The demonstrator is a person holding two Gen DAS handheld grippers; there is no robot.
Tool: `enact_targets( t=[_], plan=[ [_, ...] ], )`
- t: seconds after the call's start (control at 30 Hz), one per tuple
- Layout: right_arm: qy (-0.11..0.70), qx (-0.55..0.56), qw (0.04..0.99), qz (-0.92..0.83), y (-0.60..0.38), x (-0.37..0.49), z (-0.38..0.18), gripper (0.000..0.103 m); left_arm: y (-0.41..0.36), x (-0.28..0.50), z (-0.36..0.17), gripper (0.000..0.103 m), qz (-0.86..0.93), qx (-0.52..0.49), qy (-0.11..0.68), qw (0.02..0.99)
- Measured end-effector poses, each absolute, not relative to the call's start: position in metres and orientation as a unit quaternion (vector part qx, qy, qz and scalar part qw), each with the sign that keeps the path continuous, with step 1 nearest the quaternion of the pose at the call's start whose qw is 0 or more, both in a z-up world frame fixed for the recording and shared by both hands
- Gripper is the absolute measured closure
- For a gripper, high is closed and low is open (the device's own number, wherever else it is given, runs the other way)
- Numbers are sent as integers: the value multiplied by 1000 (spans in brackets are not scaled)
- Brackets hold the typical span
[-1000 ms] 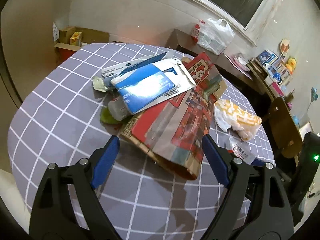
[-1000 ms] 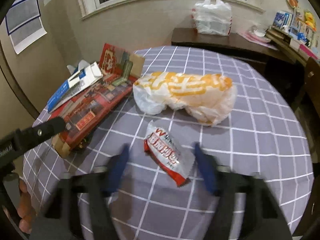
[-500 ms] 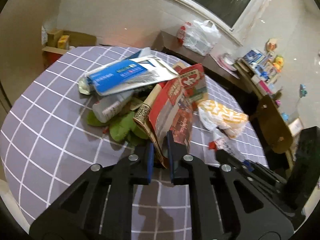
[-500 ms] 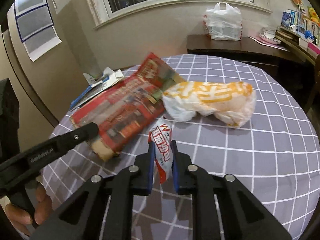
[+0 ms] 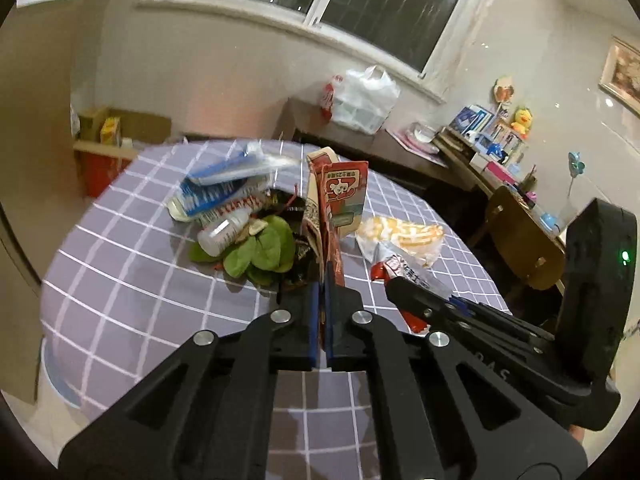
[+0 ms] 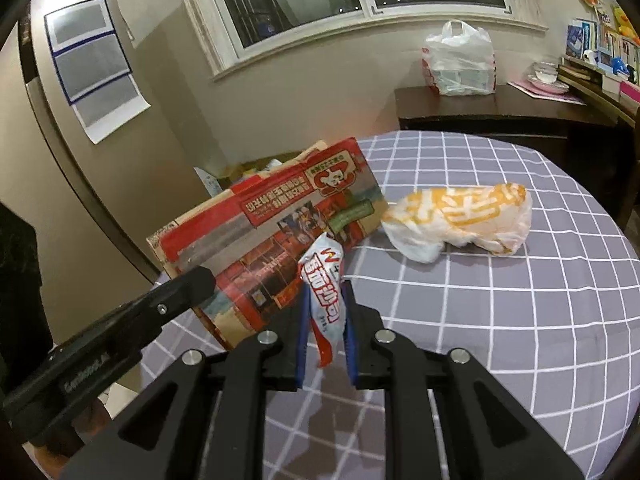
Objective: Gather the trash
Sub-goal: 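Carry wrapper and carton over the blue bin and release both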
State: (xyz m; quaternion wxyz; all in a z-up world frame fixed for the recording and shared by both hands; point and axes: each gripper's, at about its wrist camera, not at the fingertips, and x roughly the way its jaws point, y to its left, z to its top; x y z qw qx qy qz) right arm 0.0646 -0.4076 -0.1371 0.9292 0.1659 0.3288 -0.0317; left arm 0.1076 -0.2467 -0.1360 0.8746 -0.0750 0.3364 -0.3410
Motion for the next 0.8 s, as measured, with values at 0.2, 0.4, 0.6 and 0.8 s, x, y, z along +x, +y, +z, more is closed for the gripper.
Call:
enact_targets(
  t=[0.2, 0.4, 0.6, 0.8],
  plan=[
    [305, 158, 939, -15, -375, 55, -114, 87, -214, 88, -114, 101, -341, -79, 303, 886],
    [295, 146, 944, 8, -334, 53, -94, 87, -163, 77, -96, 101, -323, -97, 271, 902],
    [298, 122, 945, 53, -267, 74, -87, 87, -89, 76, -90, 101, -280, -116, 253, 919],
    [316, 94, 937, 120, -175, 110, -100, 87, -8, 89, -102, 101, -208, -130, 254, 936]
  ],
)
